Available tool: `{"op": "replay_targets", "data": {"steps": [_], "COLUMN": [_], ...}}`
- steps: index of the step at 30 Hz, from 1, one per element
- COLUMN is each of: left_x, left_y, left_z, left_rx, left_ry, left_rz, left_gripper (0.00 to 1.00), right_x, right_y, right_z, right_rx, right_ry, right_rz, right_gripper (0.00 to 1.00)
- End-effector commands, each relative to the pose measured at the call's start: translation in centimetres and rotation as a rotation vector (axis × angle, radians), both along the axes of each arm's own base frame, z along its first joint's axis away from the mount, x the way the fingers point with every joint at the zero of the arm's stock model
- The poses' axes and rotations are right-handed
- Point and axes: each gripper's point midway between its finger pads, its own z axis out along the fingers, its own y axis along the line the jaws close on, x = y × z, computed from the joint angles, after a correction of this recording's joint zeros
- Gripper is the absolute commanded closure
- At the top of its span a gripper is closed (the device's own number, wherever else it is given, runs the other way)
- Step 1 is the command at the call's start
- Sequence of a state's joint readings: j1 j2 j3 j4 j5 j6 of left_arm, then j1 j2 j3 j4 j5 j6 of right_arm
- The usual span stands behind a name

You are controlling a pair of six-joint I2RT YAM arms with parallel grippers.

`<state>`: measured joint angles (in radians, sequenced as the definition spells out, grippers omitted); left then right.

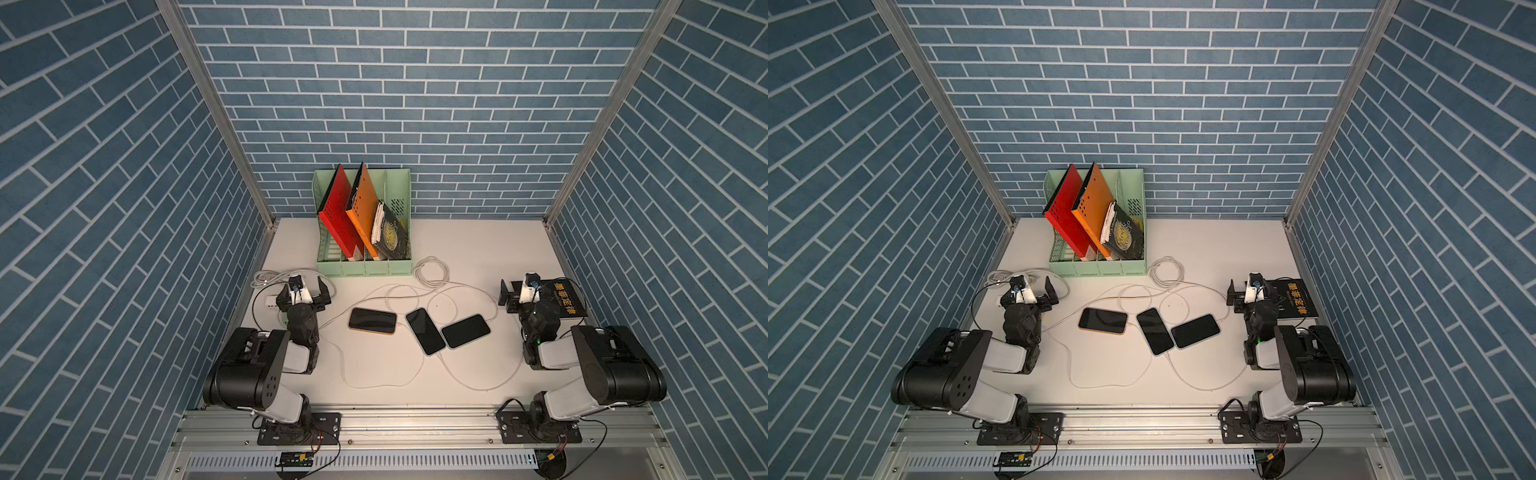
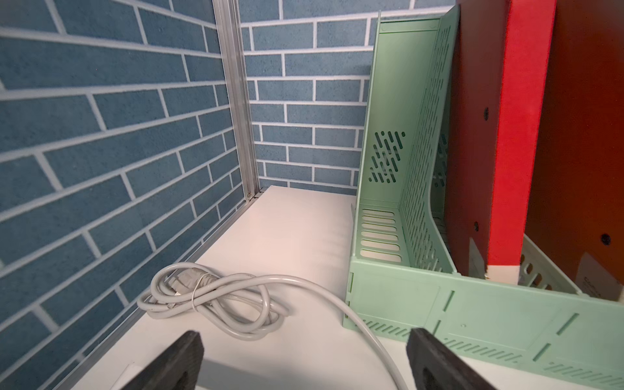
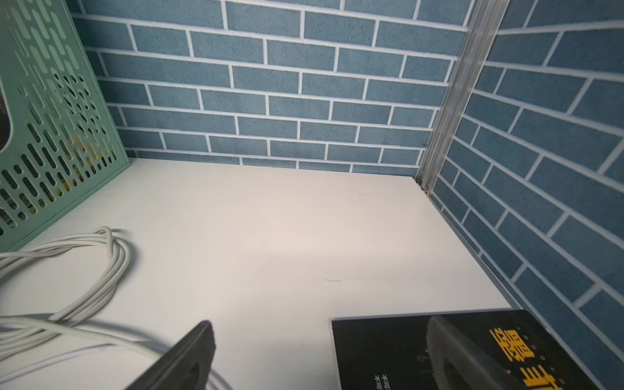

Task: Unplug the charging cable from the phone
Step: Adjust the phone at the center of the board.

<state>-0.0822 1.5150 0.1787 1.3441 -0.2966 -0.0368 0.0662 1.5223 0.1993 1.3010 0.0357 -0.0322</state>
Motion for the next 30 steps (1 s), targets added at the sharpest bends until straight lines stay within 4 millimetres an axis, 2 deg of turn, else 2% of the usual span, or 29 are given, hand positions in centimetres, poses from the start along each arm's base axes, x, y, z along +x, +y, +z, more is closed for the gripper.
{"op": "replay_targets", "data": {"steps": [1, 27, 30], "left_x": [0.14, 0.12, 0.2], "left_y": [0.16, 0.18, 0.69], "left_z": [0.11, 0.12, 0.85], "left_rx": [0.004, 0.004, -0.007], "left_ry": [0.0, 0.0, -0.007], "left_rz": [0.002, 0.002, 0.035], "left_gripper": [0.0, 0.0, 0.0], "right_x": [0.3, 0.33, 0.51], "right_y": [0.02, -0.1, -0.31], "right_z": [0.1, 0.12, 0.18], "right_rx": [-0.024, -0.019, -0.018], "right_ry": [-0.001, -0.001, 0.009], "right_rz": [0.009, 0.003, -0.011], "right_gripper": [0.0, 0.01, 0.01]}}
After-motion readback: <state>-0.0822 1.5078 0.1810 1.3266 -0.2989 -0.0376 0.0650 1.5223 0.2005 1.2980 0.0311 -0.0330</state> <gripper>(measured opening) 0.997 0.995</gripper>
